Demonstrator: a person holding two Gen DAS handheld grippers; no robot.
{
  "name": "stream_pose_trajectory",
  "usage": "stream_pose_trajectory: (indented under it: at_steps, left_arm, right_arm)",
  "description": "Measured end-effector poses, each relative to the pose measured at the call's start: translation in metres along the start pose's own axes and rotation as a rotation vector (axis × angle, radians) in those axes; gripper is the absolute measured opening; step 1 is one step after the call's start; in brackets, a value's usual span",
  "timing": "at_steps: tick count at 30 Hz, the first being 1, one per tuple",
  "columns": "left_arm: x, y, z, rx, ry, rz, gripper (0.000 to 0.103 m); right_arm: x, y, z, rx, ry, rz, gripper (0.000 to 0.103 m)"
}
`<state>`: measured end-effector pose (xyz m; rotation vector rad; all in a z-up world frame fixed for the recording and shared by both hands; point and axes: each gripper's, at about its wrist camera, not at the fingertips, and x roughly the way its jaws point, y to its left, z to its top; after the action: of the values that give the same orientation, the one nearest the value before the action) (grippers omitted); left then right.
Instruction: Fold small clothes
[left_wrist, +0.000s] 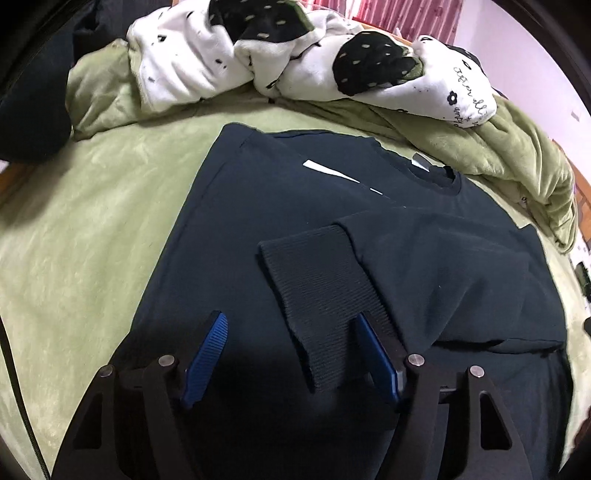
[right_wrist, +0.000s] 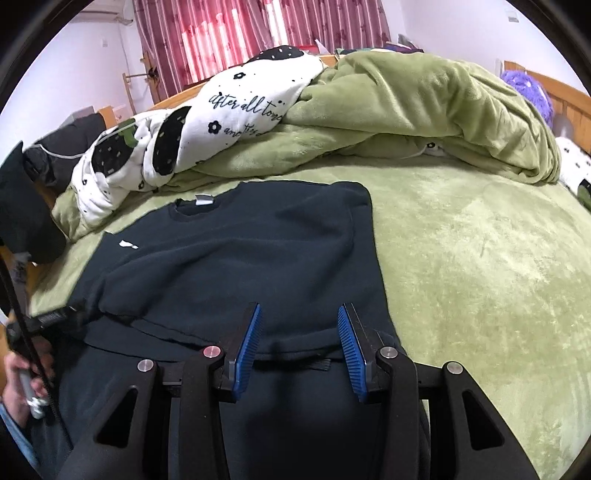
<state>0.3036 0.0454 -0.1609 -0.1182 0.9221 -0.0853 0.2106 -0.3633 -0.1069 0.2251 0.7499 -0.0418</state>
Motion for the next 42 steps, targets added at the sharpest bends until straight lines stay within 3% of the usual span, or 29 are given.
stream_pose_trajectory:
  at_steps: [3, 5, 7, 8, 14, 17, 20, 22, 28, 30, 32, 33, 40, 42]
  left_arm:
    - [0.005, -0.010, 0.000, 0.006, -0.017, 0.012, 0.063]
    - [0.005, -0.015, 0.002, 0.008, -0.026, 0.000, 0.035]
    - [0.001, -0.022, 0.004, 0.039, -0.042, 0.046, 0.017]
    - [-0.002, -0.023, 0.005, 0.056, -0.048, 0.044, 0.015]
    - [-0.036, 0.003, 0.018, 0.040, -0.098, -0.061, 0.013]
    - [-0.046, 0.005, 0.023, 0.064, -0.117, -0.048, 0.013]
    - [-0.046, 0.011, 0.023, 0.068, -0.128, 0.034, 0.008]
    - [-0.044, 0.019, 0.021, 0.050, -0.111, -0.016, 0.008]
    - [-0.031, 0.022, 0.012, 0.011, -0.059, -0.073, 0.009]
    - [-0.024, 0.016, 0.012, 0.016, -0.049, -0.046, 0.018]
    - [-0.015, 0.012, 0.013, 0.015, -0.033, -0.017, 0.041]
    - [-0.010, 0.013, 0.014, -0.002, -0.033, -0.017, 0.043]
    - [0.006, 0.011, 0.015, -0.013, -0.049, -0.017, 0.041]
    - [0.006, 0.003, 0.015, 0.024, -0.070, -0.012, 0.022]
  right_arm:
    - [0.000, 0.002, 0.001, 0.019, 0.002, 0.028, 0.042]
    - [0.001, 0.006, -0.001, 0.003, 0.003, 0.020, 0.042]
    - [0.005, 0.009, -0.004, -0.025, 0.007, -0.009, 0.042]
    - [0.008, 0.010, -0.005, -0.034, 0.013, -0.023, 0.042]
    - [0.014, 0.004, -0.009, -0.023, 0.041, -0.047, 0.042]
    - [0.013, 0.003, -0.008, -0.022, 0.032, -0.057, 0.042]
    - [0.018, 0.000, -0.010, -0.037, 0.038, -0.088, 0.043]
    - [0.026, -0.004, -0.012, -0.034, 0.058, -0.109, 0.042]
    - [0.033, -0.015, -0.013, 0.010, 0.084, -0.110, 0.043]
    - [0.032, -0.014, -0.013, 0.001, 0.081, -0.122, 0.043]
    - [0.031, -0.013, -0.013, -0.006, 0.081, -0.126, 0.043]
    - [0.031, -0.012, -0.013, -0.008, 0.081, -0.126, 0.043]
    - [0.032, -0.015, -0.014, -0.003, 0.089, -0.111, 0.043]
    - [0.033, -0.015, -0.013, -0.001, 0.091, -0.110, 0.043]
